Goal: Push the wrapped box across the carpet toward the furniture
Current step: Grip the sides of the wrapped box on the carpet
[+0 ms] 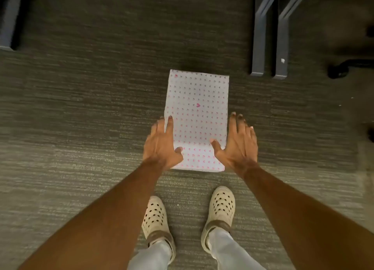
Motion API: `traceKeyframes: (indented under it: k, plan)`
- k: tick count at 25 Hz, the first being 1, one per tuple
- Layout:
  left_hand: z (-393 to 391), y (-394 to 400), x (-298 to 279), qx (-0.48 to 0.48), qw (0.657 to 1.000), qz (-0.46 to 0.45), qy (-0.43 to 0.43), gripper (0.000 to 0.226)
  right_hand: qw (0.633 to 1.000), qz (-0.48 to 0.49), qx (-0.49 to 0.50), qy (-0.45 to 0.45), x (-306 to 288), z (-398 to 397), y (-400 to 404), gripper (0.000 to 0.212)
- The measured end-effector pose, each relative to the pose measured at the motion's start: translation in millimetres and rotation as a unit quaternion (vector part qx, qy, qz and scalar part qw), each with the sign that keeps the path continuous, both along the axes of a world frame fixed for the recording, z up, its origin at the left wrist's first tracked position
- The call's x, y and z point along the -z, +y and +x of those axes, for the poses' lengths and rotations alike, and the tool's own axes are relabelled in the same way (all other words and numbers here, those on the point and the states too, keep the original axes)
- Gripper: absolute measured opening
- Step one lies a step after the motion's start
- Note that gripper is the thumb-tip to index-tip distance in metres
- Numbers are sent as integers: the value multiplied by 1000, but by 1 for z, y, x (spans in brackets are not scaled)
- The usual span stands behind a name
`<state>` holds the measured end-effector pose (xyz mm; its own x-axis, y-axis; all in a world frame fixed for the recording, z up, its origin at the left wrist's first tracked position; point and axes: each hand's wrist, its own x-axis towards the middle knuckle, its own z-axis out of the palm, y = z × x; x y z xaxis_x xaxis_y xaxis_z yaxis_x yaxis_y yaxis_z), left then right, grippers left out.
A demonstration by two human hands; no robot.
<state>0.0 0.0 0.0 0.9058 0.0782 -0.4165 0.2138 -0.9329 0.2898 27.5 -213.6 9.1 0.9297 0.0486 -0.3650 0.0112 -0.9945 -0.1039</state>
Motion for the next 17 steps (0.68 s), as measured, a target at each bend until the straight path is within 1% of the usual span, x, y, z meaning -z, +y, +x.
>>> traceKeyframes:
  k: [2, 3, 4, 6, 8, 10, 11, 12, 15, 16, 17]
  plan:
    - [8, 2, 34, -66, 996, -53, 6, 79, 997, 55, 61, 1, 31, 5, -3, 93]
    - [13, 5, 55, -89, 994, -66, 14, 68, 993, 82, 85, 4, 49, 7, -8, 82]
    - [19, 9, 71, -106, 991, -72, 27, 60, 989, 103, 107, 20, 63, 10, -11, 69]
    - [29, 14, 102, -141, 985, -88, 36, 53, 970, 163, 171, 61, 90, 18, -17, 51]
    - [39, 16, 126, -177, 980, -86, 34, 48, 950, 204, 219, 88, 113, 30, -24, 46]
    - [47, 21, 144, -202, 975, -83, 48, 39, 948, 197, 230, 98, 133, 41, -28, 43]
    - [51, 24, 151, -217, 971, -87, 55, 35, 941, 203, 251, 100, 142, 45, -29, 40]
    - [54, 26, 155, -242, 963, -100, 61, 31, 923, 226, 291, 109, 147, 49, -28, 36]
    - [63, 32, 167, -324, 932, -152, 60, 18, 845, 300, 423, 129, 163, 61, -30, 30]
    - [64, 33, 169, -341, 923, -165, 64, 13, 823, 319, 449, 141, 164, 63, -31, 27]
    - [65, 33, 171, -355, 915, -177, 67, 9, 808, 333, 463, 147, 166, 64, -33, 23]
